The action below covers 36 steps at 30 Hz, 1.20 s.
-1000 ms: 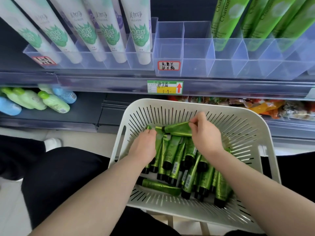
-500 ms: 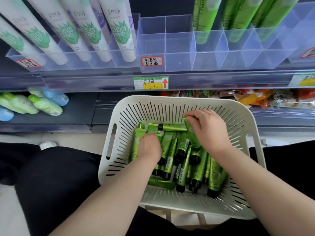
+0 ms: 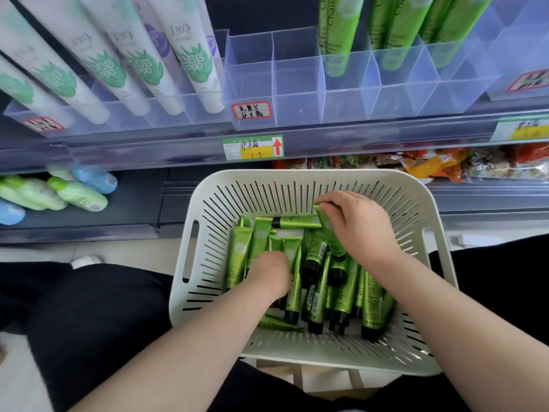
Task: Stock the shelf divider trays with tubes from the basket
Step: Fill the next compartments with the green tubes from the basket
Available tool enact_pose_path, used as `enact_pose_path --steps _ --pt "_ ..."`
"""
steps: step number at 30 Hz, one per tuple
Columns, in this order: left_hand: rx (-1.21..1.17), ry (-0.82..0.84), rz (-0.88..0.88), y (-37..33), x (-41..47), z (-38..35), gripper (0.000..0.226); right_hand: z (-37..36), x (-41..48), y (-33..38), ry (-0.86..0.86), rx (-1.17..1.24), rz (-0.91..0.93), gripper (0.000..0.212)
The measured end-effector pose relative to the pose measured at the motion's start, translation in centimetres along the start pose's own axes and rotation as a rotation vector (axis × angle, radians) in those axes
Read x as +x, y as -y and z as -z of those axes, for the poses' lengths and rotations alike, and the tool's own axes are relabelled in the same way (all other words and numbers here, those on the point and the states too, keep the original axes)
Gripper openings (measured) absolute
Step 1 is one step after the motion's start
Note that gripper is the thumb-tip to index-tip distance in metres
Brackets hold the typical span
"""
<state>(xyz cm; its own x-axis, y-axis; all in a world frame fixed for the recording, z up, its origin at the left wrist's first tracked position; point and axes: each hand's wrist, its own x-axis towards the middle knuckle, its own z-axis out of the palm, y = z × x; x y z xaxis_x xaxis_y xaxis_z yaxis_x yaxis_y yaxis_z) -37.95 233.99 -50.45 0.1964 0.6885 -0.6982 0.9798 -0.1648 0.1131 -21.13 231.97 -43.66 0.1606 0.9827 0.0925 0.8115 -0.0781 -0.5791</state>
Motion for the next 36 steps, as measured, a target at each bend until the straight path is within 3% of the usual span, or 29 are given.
enact_pose_path --steps 2,6,12,17,25,29,32,34,36 --pt "-0.083 -0.010 0.035 0.5 -0.2 -0.1 0.016 0.0 -0.1 0.1 0.003 0.008 -0.001 0.022" --pt "-0.334 -0.089 0.127 0.1 0.6 0.4 0.052 -0.2 -0.4 0.4 0.016 0.000 0.025 0.021" --pt "-0.482 0.036 0.153 -1.3 1.4 0.8 0.048 0.4 -0.4 0.1 0.030 0.036 0.013 0.021" --pt "-0.399 0.008 0.113 -1.1 1.3 0.6 0.037 0.4 -0.5 0.2 0.049 0.032 0.022 0.020" --pt "-0.612 0.106 0.147 -0.4 1.2 1.1 0.056 0.5 -0.5 0.0 0.066 0.033 0.024 0.021" --pt "-0.633 0.163 0.073 0.5 1.2 1.1 0.046 0.5 -0.5 0.3 0.083 0.021 0.027 0.021" --pt "-0.622 0.114 0.064 0.8 1.0 0.6 0.055 0.8 -0.6 0.5 0.111 -0.005 0.032 0.022" --pt "-0.514 -0.006 0.028 0.6 0.6 0.6 0.074 1.1 -0.7 0.7 0.113 -0.029 0.025 0.022" --pt "-0.440 -0.170 -0.030 0.4 -0.1 1.3 0.072 1.5 -0.8 0.9 0.114 -0.041 0.011 0.022"
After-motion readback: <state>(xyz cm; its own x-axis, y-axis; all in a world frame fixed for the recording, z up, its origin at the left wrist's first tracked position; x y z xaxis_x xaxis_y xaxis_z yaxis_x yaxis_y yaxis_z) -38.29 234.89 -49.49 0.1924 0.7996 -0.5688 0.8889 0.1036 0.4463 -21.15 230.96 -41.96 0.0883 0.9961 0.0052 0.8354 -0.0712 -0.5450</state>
